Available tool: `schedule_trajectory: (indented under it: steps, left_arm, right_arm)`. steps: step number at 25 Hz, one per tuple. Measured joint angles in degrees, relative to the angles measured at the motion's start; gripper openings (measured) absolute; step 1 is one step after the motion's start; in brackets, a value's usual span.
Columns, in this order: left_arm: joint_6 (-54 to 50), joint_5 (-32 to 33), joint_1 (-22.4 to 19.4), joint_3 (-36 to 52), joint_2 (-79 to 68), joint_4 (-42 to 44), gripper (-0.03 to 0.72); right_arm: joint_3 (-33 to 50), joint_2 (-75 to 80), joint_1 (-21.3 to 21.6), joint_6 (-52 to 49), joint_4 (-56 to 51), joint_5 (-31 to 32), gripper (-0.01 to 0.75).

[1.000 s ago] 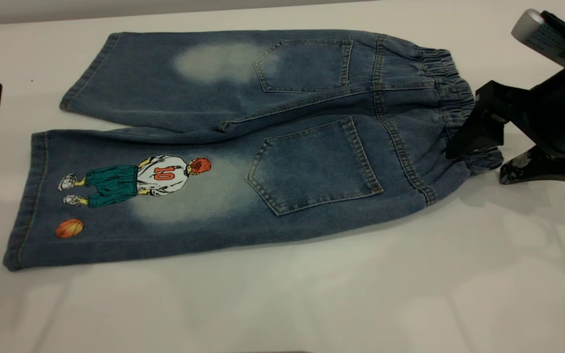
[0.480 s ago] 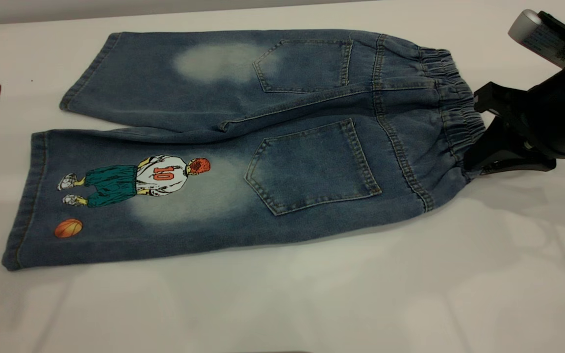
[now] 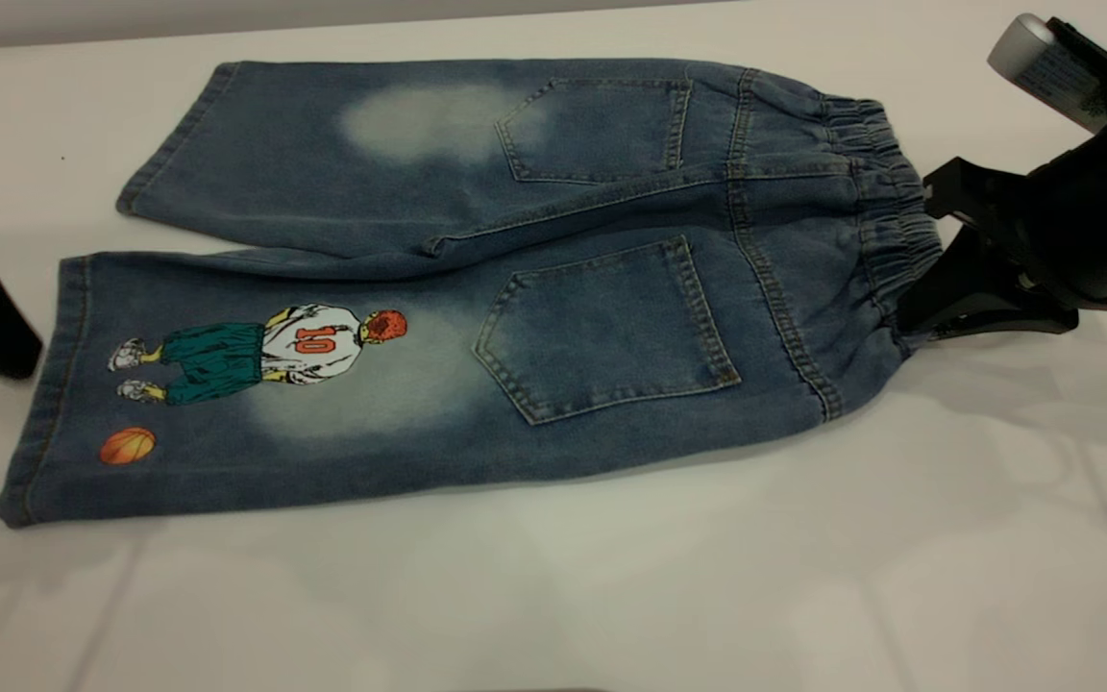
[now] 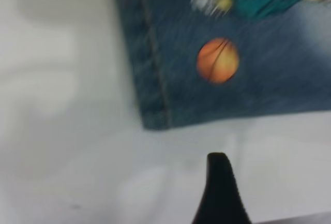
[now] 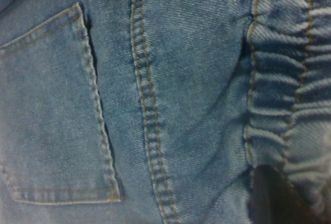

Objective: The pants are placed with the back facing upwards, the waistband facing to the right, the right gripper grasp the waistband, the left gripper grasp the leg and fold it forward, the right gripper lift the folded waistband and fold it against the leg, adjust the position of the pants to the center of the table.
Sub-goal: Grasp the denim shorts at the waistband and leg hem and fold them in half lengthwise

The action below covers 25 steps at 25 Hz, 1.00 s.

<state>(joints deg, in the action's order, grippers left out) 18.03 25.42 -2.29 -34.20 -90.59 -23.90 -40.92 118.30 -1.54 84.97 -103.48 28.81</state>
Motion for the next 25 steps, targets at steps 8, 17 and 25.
schedule_trajectory:
  steps: [8, 17, 25]
  left_arm:
    - [-4.6, -5.5, 0.0, 0.0, -11.8, 6.9, 0.463]
    - [-5.3, -11.6, 0.0, -0.5, -17.6, 9.4, 0.463]
    - [-5.5, -12.3, 0.0, -0.5, -17.7, 9.4, 0.456]
  right_arm:
    - [0.0, 0.0, 0.0, 0.1, 1.0, 0.2, 0.033]
    - [0.0, 0.0, 0.0, 0.1, 1.7, 0.2, 0.036]
    - [0.0, 0.0, 0.0, 0.1, 1.9, 0.3, 0.036]
